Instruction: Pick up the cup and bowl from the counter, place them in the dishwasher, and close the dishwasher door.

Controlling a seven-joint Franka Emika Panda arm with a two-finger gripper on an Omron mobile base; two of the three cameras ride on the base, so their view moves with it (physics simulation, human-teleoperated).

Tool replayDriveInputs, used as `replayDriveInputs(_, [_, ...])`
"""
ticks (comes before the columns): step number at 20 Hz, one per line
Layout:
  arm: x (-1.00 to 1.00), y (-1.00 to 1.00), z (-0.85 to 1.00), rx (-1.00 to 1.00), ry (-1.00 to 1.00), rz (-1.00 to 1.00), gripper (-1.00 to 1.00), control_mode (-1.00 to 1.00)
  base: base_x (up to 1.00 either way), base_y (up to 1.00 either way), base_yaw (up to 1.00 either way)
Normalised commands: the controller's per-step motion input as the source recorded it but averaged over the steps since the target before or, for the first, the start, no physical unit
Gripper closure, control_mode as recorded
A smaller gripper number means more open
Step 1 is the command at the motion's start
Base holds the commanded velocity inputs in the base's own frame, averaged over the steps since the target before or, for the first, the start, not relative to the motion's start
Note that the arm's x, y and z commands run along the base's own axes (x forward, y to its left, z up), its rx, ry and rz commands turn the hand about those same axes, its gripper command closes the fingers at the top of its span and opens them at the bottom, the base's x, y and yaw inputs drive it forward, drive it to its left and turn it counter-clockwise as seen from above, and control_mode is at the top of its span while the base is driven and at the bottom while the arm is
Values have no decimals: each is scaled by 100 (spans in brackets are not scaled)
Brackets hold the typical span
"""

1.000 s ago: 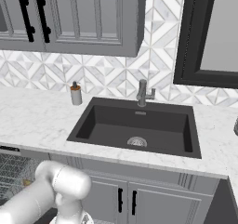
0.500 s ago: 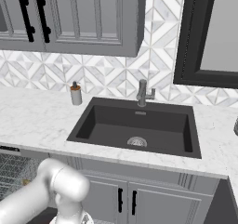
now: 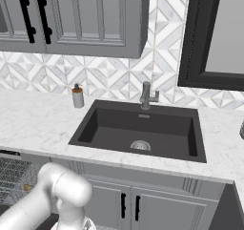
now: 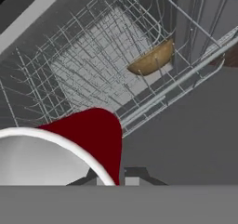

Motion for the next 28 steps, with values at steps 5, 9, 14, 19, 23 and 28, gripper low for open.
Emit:
replayDriveInputs(5, [8,-4,-5,0,0,10,100,-100,0,0,0])
replayDriveInputs(9, [10,-4,-30,0,1,9,100,-100,0,0,0])
replayDriveInputs(14, [23,-3,-44,0,-6,9,100,-100,0,0,0])
replayDriveInputs(19, [2,-9,0,0,-46,5,100,-100,0,0,0])
replayDriveInputs(23, [2,-30,0,0,-32,5,100,-100,0,0,0])
replayDriveInputs(28, [26,-3,-25,0,-17,4,100,-100,0,0,0])
